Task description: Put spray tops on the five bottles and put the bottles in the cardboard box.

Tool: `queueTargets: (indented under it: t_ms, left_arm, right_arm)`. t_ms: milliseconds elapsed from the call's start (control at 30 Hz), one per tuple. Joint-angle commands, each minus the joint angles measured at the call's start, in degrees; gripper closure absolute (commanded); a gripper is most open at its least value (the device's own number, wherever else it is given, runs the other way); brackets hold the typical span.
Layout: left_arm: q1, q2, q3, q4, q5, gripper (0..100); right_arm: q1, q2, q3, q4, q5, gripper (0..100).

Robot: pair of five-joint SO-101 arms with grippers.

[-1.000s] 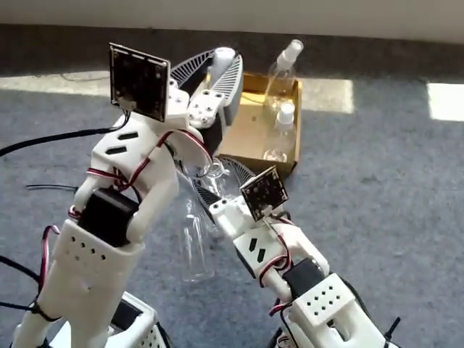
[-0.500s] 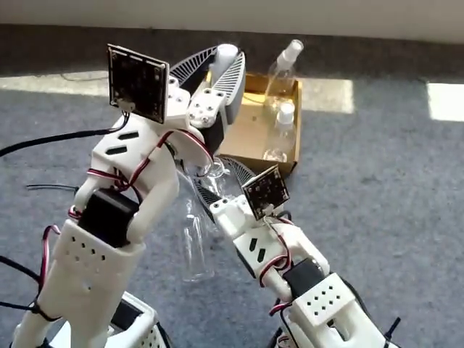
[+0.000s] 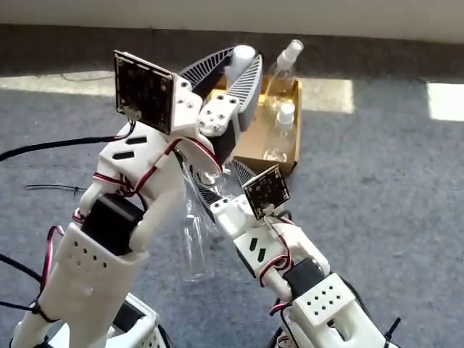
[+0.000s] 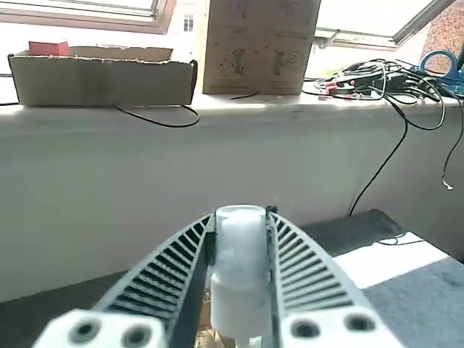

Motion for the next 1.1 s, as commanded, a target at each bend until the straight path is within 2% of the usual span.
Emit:
queueTargets:
  t_ms: [0,233,400,567,800,1000,1067]
  left_arm:
    - [0.84,-1.45,1.19,-1.41,0.09,100]
    - [-3.21,-1.54,6.81,-1.49,0.09,100]
    - [-3.03,-1.71,10.07,-1.14,0.18,100]
    - [-1.63,-6.73,12.97,5.19,-0.09,100]
    - [-0.84,-6.29,18.86,2.73,-0.26,99]
    - [-1.19,-5.49,18.95,3.34,-0.26,86]
    - [-1.01,-6.64,18.24,5.80,-0.26,86]
  right_arm:
    - [1.27,-0.84,-0.48,-1.27,-0.35,99.5]
    - [1.27,-1.10,-0.48,-1.27,-0.35,99.5]
    - [3.56,-0.92,-0.57,-1.27,-0.88,99.5]
    - [8.66,-1.10,-0.66,-1.27,-7.21,99.5]
    - [7.60,-1.19,-0.66,-1.01,-7.12,99.5]
    - [7.87,-1.19,-0.66,-1.01,-7.12,99.5]
    - [7.87,-1.19,-0.66,-1.01,-7.12,99.5]
